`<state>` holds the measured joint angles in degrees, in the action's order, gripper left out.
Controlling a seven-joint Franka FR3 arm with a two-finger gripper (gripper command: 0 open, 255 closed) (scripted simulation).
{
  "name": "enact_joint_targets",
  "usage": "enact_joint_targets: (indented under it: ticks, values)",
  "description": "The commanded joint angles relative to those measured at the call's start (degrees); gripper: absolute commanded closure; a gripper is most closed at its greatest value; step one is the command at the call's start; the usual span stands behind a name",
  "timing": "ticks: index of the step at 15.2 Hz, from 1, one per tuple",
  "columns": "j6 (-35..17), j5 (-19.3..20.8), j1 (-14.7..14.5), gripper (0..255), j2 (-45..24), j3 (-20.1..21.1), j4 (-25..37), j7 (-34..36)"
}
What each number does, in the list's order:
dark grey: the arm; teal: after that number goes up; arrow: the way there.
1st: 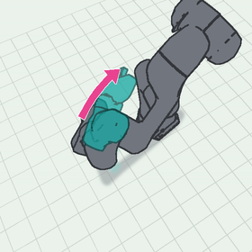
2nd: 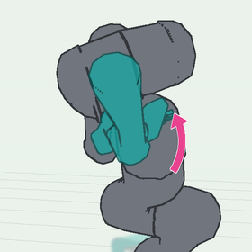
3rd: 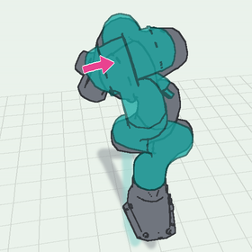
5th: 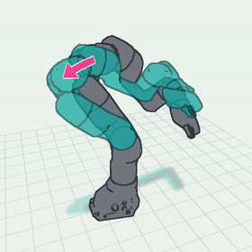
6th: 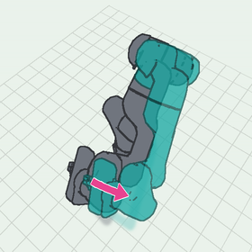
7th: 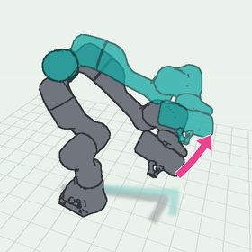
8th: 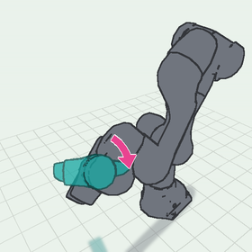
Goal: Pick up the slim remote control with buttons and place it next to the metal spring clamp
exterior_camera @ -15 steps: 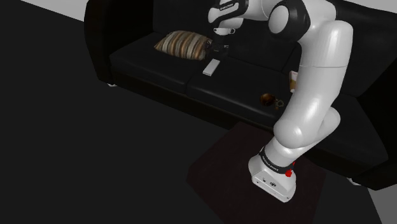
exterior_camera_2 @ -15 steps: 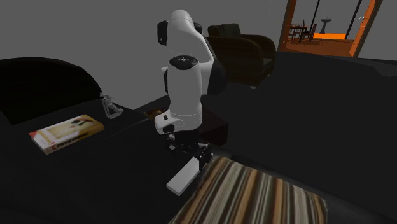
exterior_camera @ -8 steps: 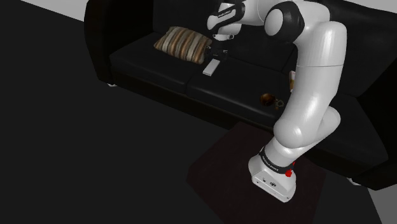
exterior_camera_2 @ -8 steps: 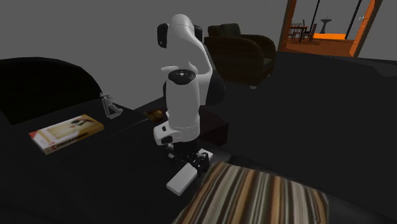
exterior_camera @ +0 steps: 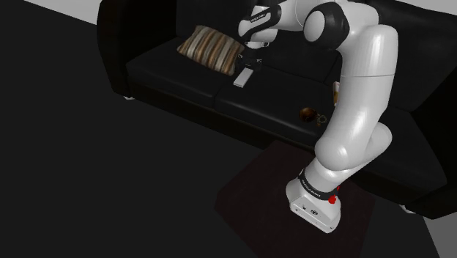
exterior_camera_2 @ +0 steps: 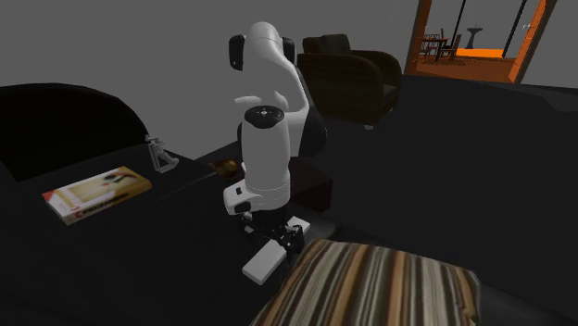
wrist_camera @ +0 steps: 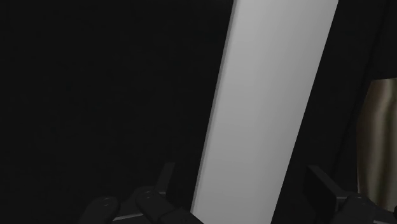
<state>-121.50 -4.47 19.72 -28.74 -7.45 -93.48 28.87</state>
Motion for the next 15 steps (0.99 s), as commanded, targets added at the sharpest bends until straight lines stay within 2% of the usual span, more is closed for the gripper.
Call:
enact_joint_targets:
  ticks: [1,10,15]
  values:
    - [0.0,0.0,-0.1,255,0.0,0.1,-0.1,0.0]
    - [-0.1,0.0,0.0,255,-0.1,0.0,-0.1,0.0]
    - [3.0,0.3,-0.1,255,1.6,-0.1,1.4,0.2]
